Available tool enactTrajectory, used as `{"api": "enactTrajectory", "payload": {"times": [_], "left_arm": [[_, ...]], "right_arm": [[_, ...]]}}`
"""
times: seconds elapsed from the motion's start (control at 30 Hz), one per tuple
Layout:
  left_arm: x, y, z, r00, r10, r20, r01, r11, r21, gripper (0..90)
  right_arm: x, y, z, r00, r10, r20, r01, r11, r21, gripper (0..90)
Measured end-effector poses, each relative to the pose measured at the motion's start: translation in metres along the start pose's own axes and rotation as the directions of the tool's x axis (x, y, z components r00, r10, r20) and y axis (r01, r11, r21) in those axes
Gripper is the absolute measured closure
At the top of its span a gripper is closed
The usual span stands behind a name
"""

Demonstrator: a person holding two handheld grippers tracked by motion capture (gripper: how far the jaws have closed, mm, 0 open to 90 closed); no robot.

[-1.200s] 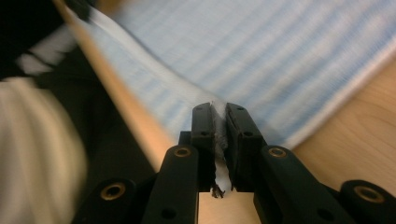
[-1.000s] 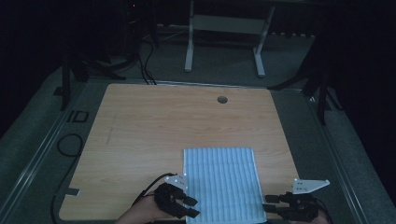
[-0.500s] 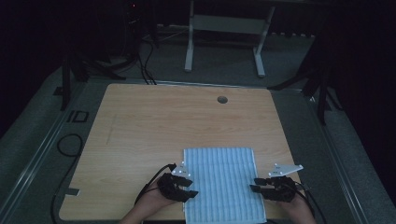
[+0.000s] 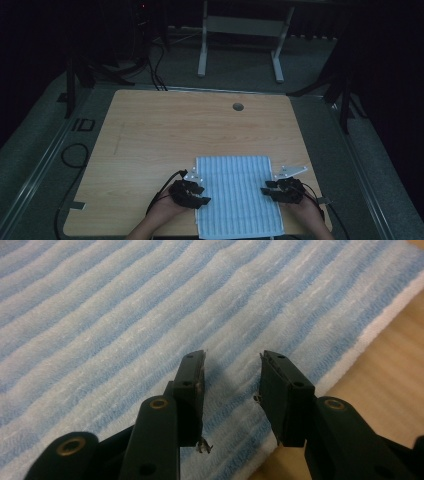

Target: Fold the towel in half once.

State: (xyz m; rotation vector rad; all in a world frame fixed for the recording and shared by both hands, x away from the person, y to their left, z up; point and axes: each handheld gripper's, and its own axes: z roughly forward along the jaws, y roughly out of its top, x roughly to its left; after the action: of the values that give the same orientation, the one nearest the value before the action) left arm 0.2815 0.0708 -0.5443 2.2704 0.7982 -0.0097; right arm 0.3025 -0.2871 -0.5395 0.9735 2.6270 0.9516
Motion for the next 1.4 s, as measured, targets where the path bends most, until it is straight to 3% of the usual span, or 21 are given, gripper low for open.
{"api": "enactTrajectory", "payload": {"times": [0.23,0.5,0.7,0.83,0.97,1.07,1.13,1.17,1.2,1.27,1.37,1.4], "left_arm": [[0.014,0.009,0.001,0.9995,0.010,-0.031,-0.009,0.9997,0.021,51.7],[0.042,0.018,-0.001,0.9978,-0.031,-0.059,0.031,0.9995,0.011,51.9],[0.052,0.021,-0.001,0.9964,-0.052,-0.066,0.053,0.9986,0.002,52.2],[0.053,0.025,-0.002,0.9969,-0.051,-0.059,0.052,0.9985,0.017,51.3],[0.057,0.037,-0.010,0.9943,-0.040,-0.099,0.040,0.9992,0.003,48.0],[0.065,0.047,-0.015,0.9882,-0.047,-0.146,0.045,0.9988,-0.018,44.2],[0.070,0.050,-0.017,0.9867,-0.059,-0.151,0.054,0.9980,-0.033,44.0],[0.077,0.056,-0.019,0.9869,-0.064,-0.148,0.057,0.9973,-0.047,42.6],[0.077,0.056,-0.019,0.9869,-0.064,-0.148,0.057,0.9973,-0.047,42.6],[0.083,0.062,-0.021,0.9840,-0.070,-0.164,0.060,0.9961,-0.065,42.6],[0.100,0.071,-0.024,0.9768,-0.081,-0.198,0.065,0.9943,-0.085,39.5],[0.100,0.071,-0.024,0.9768,-0.081,-0.198,0.065,0.9943,-0.085,39.5]], "right_arm": [[-0.012,0.014,0.011,0.9999,0.011,0.010,-0.011,1.000,-0.005,61.4],[-0.025,0.030,0.024,0.9992,0.041,0.001,-0.041,0.999,-0.018,60.4],[-0.032,0.035,0.031,0.9971,0.075,-0.011,-0.076,0.996,-0.047,59.3],[-0.031,0.039,0.030,0.9977,0.066,-0.012,-0.067,0.997,-0.032,57.4],[-0.036,0.049,0.018,0.9982,0.057,0.016,-0.056,0.997,-0.060,57.1],[-0.046,0.061,0.011,0.9971,0.057,0.052,-0.053,0.996,-0.067,55.2],[-0.050,0.065,0.009,0.9961,0.064,0.062,-0.059,0.996,-0.072,55.2],[-0.062,0.073,0.006,0.9932,0.091,0.073,-0.085,0.993,-0.079,55.1],[-0.062,0.073,0.006,0.9932,0.091,0.073,-0.085,0.993,-0.079,55.1],[-0.077,0.081,0.005,0.9872,0.129,0.094,-0.120,0.989,-0.090,52.8],[-0.095,0.089,0.009,0.9732,0.202,0.109,-0.191,0.976,-0.104,48.4],[-0.095,0.089,0.009,0.9732,0.202,0.109,-0.191,0.976,-0.104,48.4]]}}
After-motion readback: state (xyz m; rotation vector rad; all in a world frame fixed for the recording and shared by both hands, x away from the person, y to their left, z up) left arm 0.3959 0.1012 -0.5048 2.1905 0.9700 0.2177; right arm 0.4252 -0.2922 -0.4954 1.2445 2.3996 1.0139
